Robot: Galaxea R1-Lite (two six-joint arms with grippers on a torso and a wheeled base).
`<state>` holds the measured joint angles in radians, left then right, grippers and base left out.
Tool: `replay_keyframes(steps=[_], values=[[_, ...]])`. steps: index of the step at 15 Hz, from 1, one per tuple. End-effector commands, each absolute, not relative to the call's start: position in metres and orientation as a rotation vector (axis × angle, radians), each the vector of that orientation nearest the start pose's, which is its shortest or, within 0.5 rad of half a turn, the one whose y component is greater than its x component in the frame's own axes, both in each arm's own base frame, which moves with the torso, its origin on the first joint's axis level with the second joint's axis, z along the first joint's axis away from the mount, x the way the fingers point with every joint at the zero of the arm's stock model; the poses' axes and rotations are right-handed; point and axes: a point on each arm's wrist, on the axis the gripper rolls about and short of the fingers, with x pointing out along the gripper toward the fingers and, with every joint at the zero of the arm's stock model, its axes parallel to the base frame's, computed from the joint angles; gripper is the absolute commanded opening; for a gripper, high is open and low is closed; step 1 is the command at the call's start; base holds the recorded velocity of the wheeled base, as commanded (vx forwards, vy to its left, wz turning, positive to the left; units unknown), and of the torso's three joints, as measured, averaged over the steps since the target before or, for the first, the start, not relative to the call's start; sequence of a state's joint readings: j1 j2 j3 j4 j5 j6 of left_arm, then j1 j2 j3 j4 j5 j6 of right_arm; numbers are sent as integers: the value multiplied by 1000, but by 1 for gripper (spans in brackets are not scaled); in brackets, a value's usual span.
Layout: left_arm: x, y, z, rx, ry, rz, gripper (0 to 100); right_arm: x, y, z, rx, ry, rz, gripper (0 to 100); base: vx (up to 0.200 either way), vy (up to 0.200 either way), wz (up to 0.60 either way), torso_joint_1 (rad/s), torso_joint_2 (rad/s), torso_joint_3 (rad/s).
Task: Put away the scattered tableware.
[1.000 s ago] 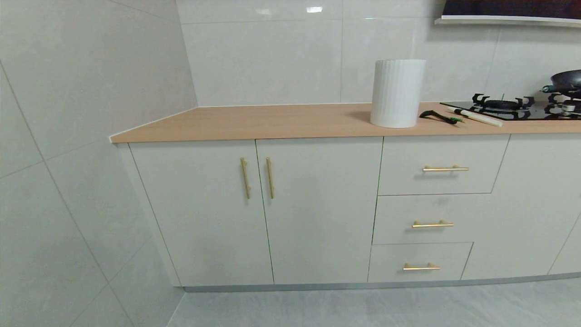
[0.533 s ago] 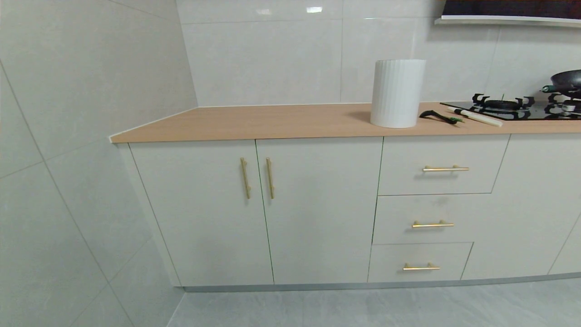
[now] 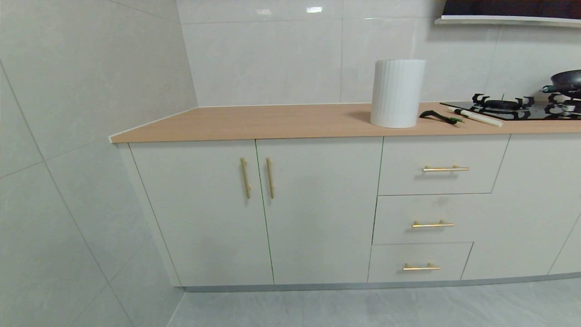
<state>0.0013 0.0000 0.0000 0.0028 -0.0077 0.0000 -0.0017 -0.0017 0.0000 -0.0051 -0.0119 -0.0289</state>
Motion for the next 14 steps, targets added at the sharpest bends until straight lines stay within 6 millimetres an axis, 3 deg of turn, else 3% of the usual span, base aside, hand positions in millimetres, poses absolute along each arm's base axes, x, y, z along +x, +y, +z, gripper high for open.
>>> replay_keyframes(steps=[1,13,14], values=[[-23,0,75,-2,3,-6,100,-23,0,76,-29,-3,-14,100,200,0,0,2,-2,7],[-23,0,75,-5,3,-6,100,-23,0,76,-26,-3,-14,100,200,0,0,4,2,2],[-23,0,75,-5,3,-6,100,-23,0,76,-26,-3,-14,100,0,0,0,0,0,0]])
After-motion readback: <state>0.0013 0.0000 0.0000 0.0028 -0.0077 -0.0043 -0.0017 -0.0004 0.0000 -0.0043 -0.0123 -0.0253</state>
